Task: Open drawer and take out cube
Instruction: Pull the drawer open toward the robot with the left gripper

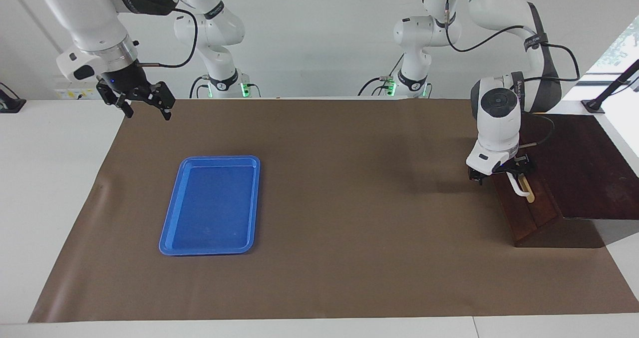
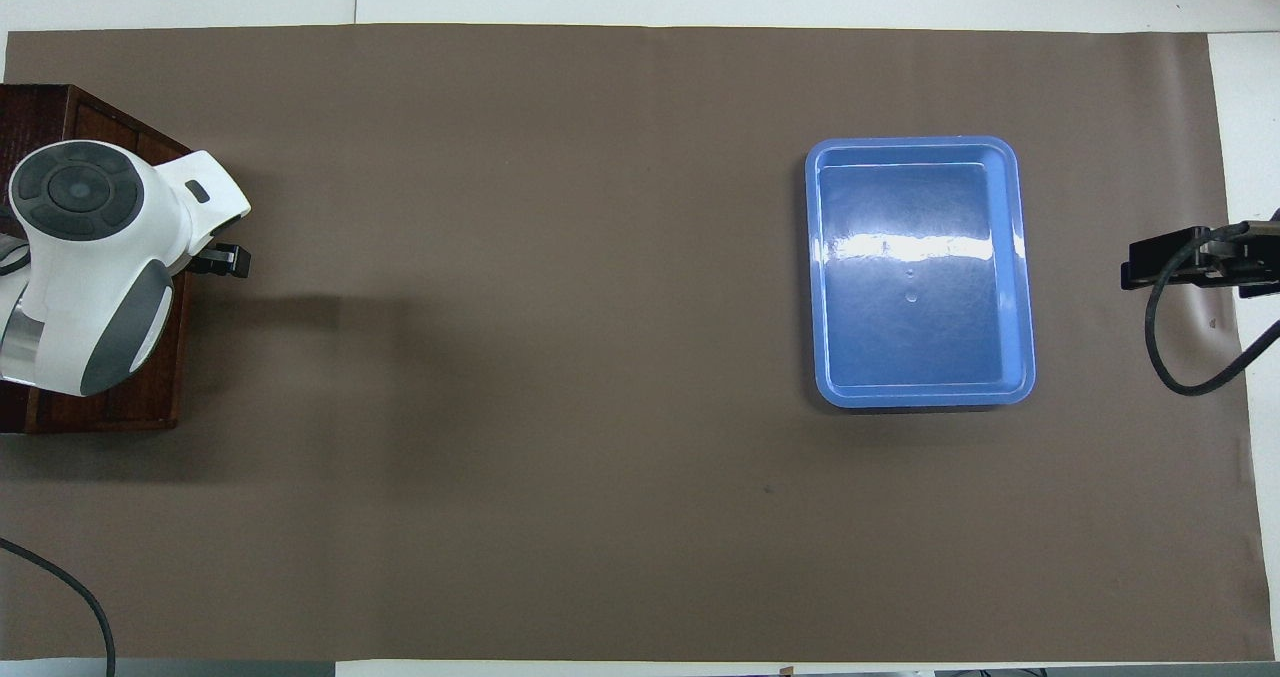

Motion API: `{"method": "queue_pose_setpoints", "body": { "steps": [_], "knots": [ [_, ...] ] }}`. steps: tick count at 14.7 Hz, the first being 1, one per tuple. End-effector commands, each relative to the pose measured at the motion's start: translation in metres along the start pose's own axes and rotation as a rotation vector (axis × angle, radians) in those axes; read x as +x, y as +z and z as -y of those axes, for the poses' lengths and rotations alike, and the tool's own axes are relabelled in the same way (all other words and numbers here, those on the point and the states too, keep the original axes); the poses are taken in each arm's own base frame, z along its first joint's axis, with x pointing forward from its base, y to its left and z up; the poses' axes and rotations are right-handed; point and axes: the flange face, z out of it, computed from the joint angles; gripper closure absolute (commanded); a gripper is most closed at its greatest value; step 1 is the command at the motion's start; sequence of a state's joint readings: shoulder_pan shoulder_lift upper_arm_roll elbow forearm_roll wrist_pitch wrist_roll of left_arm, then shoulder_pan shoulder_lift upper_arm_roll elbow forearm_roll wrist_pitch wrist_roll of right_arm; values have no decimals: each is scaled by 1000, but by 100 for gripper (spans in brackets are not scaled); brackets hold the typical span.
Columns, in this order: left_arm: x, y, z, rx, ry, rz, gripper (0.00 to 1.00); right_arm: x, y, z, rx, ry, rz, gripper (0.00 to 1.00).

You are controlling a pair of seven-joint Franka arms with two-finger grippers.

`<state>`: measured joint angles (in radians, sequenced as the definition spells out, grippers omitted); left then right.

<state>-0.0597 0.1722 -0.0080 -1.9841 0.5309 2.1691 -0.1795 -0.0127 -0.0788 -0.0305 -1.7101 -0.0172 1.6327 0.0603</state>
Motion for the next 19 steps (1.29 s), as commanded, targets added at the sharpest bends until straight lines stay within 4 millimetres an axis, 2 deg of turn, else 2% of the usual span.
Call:
{"method": "queue_pose_setpoints", "body": {
  "steps": [1,7,14,19],
  "knots": [
    [7,-8,-23,4,-66,-43,0,-5,0,-5,-1,-7,-19,0],
    [10,-23,-67,-82,-196,-38,0,-5,0,-5,-1,-7,-19,0],
    [13,-43,-107,-163,-275,-29,0,-4,0,-4,-1,-9,-22,0],
    [12,-47,-116,-180,-281,-26,0,-3,-2,-5,0,-6,-34,0]
  ]
}}
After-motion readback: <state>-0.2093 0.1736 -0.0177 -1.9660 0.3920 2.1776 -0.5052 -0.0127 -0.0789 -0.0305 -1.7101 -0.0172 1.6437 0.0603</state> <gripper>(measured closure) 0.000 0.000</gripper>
